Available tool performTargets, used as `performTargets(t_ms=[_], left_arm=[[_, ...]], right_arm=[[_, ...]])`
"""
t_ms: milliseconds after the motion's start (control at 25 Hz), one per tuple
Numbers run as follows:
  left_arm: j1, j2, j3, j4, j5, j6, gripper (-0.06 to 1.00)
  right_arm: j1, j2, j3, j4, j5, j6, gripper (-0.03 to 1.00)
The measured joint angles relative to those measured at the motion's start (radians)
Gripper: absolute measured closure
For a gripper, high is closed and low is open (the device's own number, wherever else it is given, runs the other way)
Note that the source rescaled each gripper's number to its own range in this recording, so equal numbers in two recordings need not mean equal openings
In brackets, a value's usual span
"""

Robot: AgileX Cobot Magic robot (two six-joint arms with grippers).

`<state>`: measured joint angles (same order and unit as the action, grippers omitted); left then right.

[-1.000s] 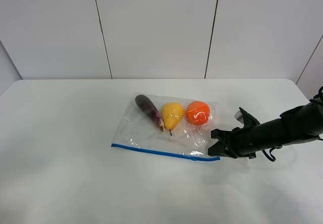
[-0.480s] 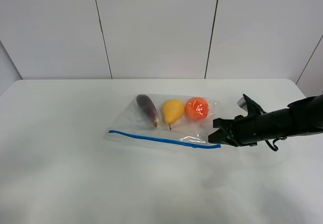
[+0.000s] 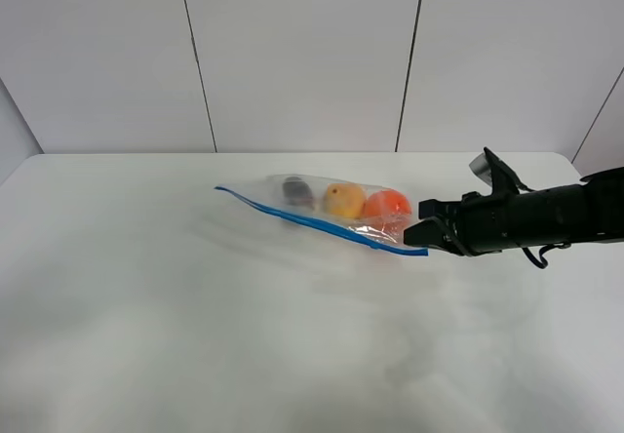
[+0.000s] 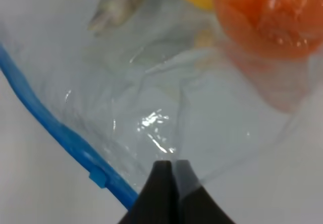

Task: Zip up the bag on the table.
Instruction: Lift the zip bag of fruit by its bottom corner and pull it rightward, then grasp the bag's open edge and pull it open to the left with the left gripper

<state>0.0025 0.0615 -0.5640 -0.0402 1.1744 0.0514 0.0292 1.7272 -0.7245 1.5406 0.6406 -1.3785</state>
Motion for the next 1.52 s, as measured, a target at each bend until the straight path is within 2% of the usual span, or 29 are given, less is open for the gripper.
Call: performTargets(t_ms=[760, 880, 1000, 1280, 1520], left_arm=[[0.0, 0.051, -0.041, 0.0, -0.028, 0.045, -0.06], [0.0, 0.147, -0.075, 0.0, -0.08, 0.046, -0.06], [0.0, 0.277, -0.128, 0.0, -0.176, 0.048, -0.06], [0.0, 0.653, -0.299, 0.001, -0.353, 0.056, -0.06], [0.0, 0.956, -0.433, -0.031, -0.403, 0.106, -0.06]], right_arm=[[0.0, -0.02, 0.0, 0.0, -0.001, -0.001, 0.97], [0.0, -0.02, 0.0, 0.0, -0.004, -0.001, 0.97], [0.0, -0.02, 0.0, 0.0, -0.004, -0.001, 0.97], [0.0, -0.02, 0.0, 0.0, -0.004, -0.001, 0.97], [0.0, -0.02, 0.0, 0.0, -0.004, -0.001, 0.97]])
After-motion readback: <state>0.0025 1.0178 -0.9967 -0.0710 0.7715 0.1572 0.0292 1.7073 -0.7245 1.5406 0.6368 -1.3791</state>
